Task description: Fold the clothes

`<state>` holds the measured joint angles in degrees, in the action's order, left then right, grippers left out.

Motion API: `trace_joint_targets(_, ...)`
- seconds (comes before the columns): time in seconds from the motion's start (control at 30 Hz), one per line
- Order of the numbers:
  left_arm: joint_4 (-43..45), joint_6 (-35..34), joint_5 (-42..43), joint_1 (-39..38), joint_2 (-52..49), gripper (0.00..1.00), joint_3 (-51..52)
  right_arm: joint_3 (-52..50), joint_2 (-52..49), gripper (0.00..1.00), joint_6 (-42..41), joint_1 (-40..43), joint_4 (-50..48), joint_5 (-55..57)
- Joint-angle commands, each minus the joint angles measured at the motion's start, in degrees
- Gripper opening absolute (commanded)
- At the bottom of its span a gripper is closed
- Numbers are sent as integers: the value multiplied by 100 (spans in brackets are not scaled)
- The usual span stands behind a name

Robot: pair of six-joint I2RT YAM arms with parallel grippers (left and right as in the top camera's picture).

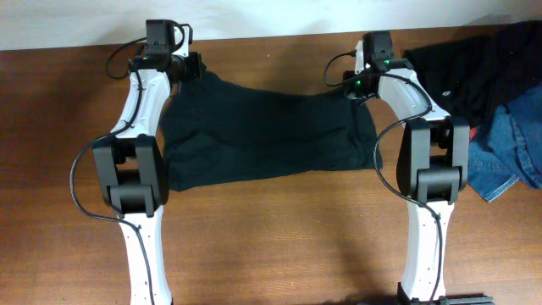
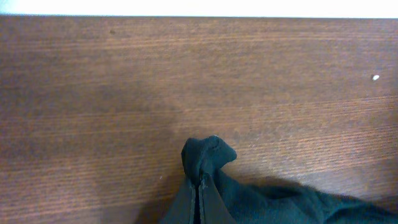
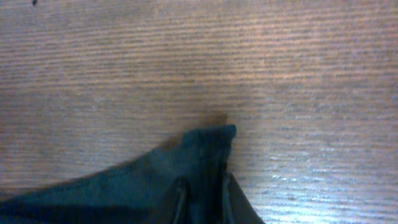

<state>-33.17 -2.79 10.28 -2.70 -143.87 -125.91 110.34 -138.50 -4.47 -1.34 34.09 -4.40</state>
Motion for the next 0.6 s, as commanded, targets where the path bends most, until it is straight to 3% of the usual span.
trace_joint_targets(0.0,-61,7,-17,68,310,1,-107,-50,229,20,-20,-52,-101,11)
trace_joint_targets(0.1,-83,7,-17,68,310,1,-107,-52,227,45,-20,-52,-229,11)
trace_joint_targets(0.23,-76,7,-20,68,310,1,-107,-52,227,57,-20,-52,-378,11)
trace_joint_targets(0.43,-74,7,-20,68,310,1,-107,-52,216,58,-20,-59,-494,9)
trace_joint_targets(0.57,-76,9,-20,74,310,1,-107,-52,184,47,-22,-59,-446,9)
